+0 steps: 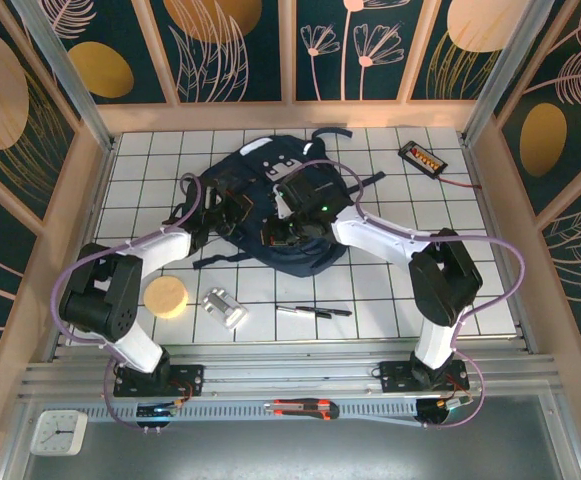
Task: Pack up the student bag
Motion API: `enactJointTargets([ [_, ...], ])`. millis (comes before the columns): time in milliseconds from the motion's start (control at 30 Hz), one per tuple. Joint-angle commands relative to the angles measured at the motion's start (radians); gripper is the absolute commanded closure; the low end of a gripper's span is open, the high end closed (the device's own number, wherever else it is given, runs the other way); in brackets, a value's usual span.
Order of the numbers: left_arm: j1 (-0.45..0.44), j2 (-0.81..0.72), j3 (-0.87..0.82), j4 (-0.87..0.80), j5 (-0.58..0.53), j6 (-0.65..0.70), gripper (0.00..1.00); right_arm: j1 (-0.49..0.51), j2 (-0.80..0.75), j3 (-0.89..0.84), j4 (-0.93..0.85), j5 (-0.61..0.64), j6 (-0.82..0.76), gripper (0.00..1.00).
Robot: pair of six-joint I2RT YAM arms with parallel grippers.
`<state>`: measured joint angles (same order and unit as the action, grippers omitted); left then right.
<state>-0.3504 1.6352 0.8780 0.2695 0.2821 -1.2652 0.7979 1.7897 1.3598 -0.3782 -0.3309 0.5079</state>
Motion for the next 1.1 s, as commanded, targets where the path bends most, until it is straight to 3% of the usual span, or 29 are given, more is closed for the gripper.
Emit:
enactJointTargets([
  [0,-0.015,-0.040,-0.001,0.096,-0.084,-0.106,1.00,0.019,-0.038,0.057,0.035,0.041,0.014,1.00],
  [467,-0.067,-0.053,-0.040,0.158,-0.036,-0.125,1.00,0.022,0.172,0.249,0.064,-0.016,0.077,1.00],
  [667,-0.035,-0.053,-0.061,0.154,0.058,-0.061,1.00,-0.001,0.108,0.214,0.058,-0.029,0.063,0.53],
  [733,-0.012,-0.040,-0.061,0.152,0.116,-0.020,1.00,-0.014,0.072,0.194,0.041,-0.063,0.050,0.44],
  [867,0.046,0.012,-0.009,0.082,0.245,0.122,1.00,-0.048,-0.041,0.109,-0.002,-0.091,0.055,0.40],
  [1067,0.082,0.031,0.088,-0.130,0.278,0.321,1.00,-0.200,-0.268,-0.109,0.056,-0.107,0.149,0.35],
])
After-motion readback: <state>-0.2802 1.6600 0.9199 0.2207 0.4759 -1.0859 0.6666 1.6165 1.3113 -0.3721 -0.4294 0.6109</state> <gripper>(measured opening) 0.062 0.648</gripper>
